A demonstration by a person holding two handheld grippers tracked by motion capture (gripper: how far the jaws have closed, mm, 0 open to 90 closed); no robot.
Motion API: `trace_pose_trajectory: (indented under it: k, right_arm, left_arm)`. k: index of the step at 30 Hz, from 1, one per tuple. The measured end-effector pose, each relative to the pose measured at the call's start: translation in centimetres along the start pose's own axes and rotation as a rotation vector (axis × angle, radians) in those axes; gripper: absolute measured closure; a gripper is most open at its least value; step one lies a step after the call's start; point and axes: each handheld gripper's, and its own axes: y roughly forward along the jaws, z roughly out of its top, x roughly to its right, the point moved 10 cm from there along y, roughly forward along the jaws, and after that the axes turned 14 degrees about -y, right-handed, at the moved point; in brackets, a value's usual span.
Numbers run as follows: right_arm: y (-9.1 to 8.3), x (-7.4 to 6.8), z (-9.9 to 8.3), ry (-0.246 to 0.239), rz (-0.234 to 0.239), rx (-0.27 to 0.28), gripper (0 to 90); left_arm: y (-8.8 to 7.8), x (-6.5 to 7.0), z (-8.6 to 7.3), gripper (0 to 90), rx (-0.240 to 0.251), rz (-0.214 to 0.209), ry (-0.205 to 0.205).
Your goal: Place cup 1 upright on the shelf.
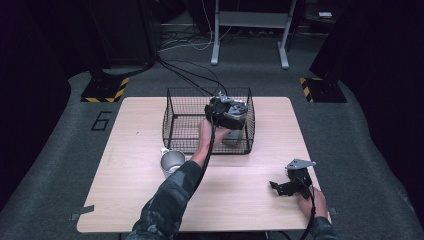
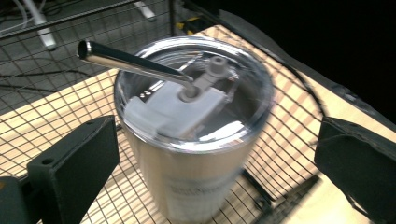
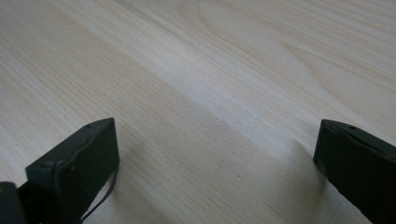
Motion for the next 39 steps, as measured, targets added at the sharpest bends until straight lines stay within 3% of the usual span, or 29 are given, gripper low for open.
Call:
trace_pose_trajectory:
  k: [9, 19, 27, 33, 36, 39]
  right_arm:
    - [0.0, 0.0, 0.0, -0.005, 0.004, -0.002, 0.0]
    - [0.0, 0.0, 0.0, -0.005, 0.005, -0.002, 0.0]
    - [0.0, 0.0, -0.1, -0.005, 0.005, -0.003, 0.0]
    - [-0.1, 0.1, -0.1, -0.012, 0.003, -0.006, 0.0]
    - [-0.1, -0.1, -0.1, 0.012, -0.002, -0.009, 0.0]
    - [0.0, 0.0, 0.0, -0.005, -0.004, -0.003, 0.0]
  left_arm:
    - [-3.5, 1.2, -0.7, 0.1, 0.015, -0.070, 0.052]
    - [-7.2, 0.8, -1.5, 0.1, 0.034, -0.078, 0.085]
    - [-9.4, -0.4, -2.6, 0.1, 0.031, -0.060, 0.102]
    - [-10.9, -1.5, -3.7, 0.1, 0.045, -0.050, 0.089]
    - [-11.5, -2.2, -4.5, 0.2, 0.043, -0.049, 0.084]
    - [-12.1, -3.0, -5.2, 0.2, 0.041, -0.040, 0.078]
